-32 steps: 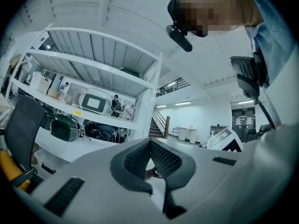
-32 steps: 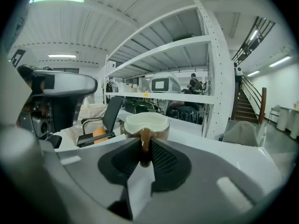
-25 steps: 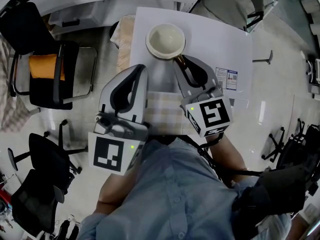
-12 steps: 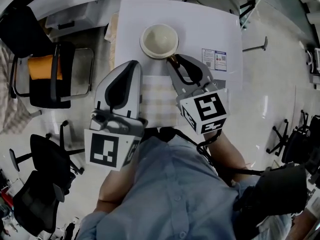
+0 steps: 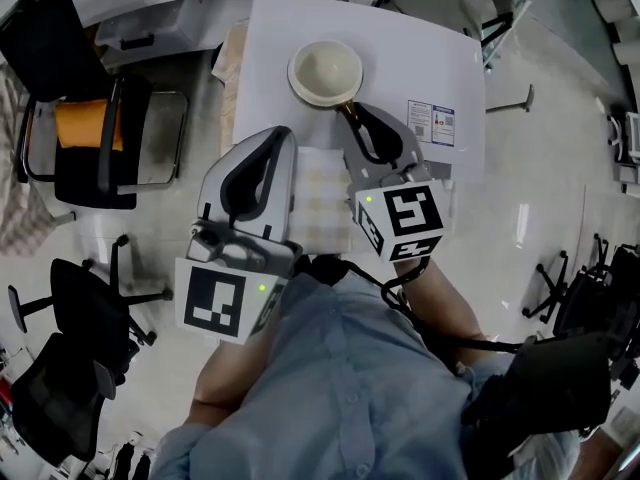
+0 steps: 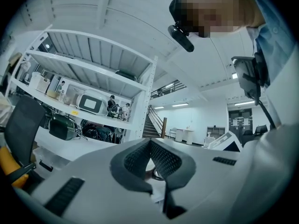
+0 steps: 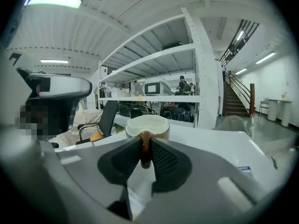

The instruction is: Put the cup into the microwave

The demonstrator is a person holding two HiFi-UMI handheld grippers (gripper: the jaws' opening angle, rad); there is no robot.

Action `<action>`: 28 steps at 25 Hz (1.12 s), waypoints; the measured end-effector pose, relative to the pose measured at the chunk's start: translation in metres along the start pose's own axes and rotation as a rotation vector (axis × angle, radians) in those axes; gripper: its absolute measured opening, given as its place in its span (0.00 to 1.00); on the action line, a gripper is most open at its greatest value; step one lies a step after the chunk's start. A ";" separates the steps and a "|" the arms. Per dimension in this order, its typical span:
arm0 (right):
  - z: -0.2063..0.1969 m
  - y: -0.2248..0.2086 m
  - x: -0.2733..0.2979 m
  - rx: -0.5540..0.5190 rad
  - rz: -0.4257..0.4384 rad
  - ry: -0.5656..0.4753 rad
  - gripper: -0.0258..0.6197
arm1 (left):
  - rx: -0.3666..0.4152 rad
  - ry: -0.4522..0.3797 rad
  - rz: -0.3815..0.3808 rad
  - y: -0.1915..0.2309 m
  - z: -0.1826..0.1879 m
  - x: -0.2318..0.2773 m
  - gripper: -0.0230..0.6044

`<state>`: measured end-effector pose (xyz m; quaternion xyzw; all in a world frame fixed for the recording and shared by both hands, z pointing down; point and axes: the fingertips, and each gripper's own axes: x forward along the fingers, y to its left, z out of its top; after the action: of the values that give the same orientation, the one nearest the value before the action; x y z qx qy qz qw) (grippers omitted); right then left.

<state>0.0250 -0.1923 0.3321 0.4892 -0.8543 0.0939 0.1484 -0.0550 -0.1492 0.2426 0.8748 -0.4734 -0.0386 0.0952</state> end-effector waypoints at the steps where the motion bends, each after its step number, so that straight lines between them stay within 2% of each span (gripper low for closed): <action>1: 0.000 0.000 0.000 -0.002 -0.004 -0.012 0.14 | 0.000 -0.001 0.003 0.002 0.000 -0.001 0.04; 6: 0.012 0.000 -0.011 -0.006 0.002 -0.121 0.13 | 0.006 0.001 0.014 0.006 0.000 -0.003 0.04; 8: 0.014 0.000 -0.016 -0.012 0.014 -0.132 0.13 | 0.006 0.000 0.017 0.006 0.000 -0.003 0.04; 13: -0.001 -0.005 -0.026 -0.005 0.020 -0.060 0.14 | -0.006 -0.076 0.002 -0.001 0.019 0.004 0.04; 19: -0.010 -0.005 -0.027 -0.034 0.030 0.051 0.15 | -0.010 -0.077 -0.016 -0.009 0.018 0.008 0.04; 21: -0.007 -0.003 -0.025 -0.025 0.038 0.075 0.20 | -0.012 -0.072 -0.021 -0.010 0.017 0.008 0.04; 24: -0.009 -0.006 -0.019 0.004 0.026 0.097 0.20 | -0.011 -0.070 -0.016 -0.008 0.016 0.009 0.04; 26: -0.011 -0.008 -0.014 0.020 0.021 0.089 0.14 | -0.010 -0.055 -0.011 -0.007 0.013 0.010 0.04; 28: -0.009 -0.010 -0.012 0.021 0.019 0.060 0.13 | -0.018 -0.066 -0.022 -0.009 0.016 0.011 0.04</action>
<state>0.0406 -0.1848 0.3363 0.4793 -0.8532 0.1188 0.1680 -0.0434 -0.1556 0.2258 0.8773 -0.4664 -0.0726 0.0872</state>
